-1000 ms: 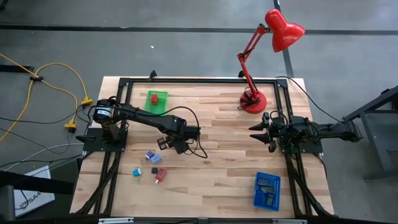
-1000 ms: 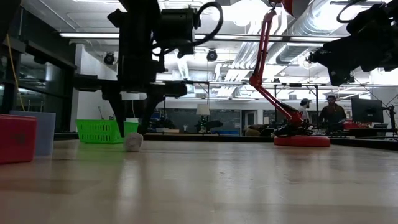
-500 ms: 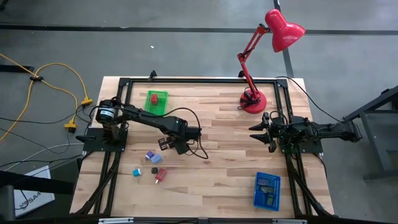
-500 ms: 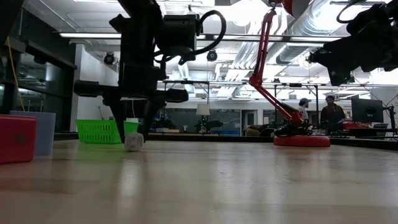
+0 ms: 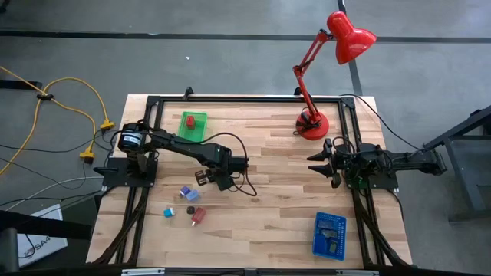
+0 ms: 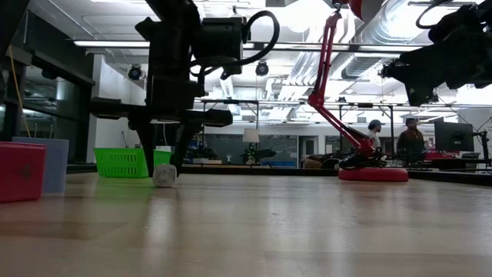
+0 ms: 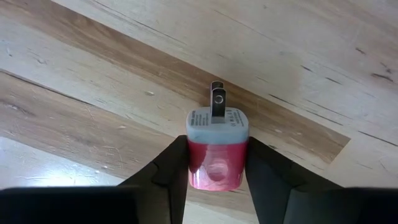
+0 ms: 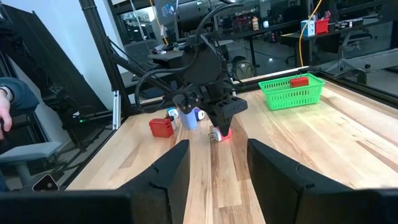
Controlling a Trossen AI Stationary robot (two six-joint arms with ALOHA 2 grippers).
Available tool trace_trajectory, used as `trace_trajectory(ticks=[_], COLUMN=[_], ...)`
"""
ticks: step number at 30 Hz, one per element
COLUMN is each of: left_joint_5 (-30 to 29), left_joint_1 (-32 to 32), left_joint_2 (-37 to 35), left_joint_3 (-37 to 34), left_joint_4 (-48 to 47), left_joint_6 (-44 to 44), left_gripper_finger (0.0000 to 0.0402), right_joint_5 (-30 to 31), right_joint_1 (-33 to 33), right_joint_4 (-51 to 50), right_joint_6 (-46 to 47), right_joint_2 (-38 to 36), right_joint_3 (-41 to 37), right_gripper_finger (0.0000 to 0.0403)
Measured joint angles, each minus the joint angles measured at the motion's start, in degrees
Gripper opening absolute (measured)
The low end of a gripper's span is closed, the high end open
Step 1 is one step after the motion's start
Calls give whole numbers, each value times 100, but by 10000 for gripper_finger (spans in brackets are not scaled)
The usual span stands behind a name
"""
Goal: Pick & Place Office items
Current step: Put the pink charger adapter into the green bin
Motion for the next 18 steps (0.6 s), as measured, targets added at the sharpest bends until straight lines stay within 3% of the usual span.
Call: trace_trajectory(ticks=[9, 18], left_joint_5=[-2, -129], left_joint_1=[123, 786], left_joint_2=[-81, -794], left_joint_3=[-2, -2], left_joint_4=[8, -145], left_joint_6=[-204, -1060], left_gripper_finger=[126, 126], right_joint_5=[2, 2], right_joint_1=[1, -1], right_joint_4=[-2, -7], right_joint_6=[2, 0], right_joint_2=[0, 0], right_joint_3=[0, 2], right_gripper_finger=[146, 146])
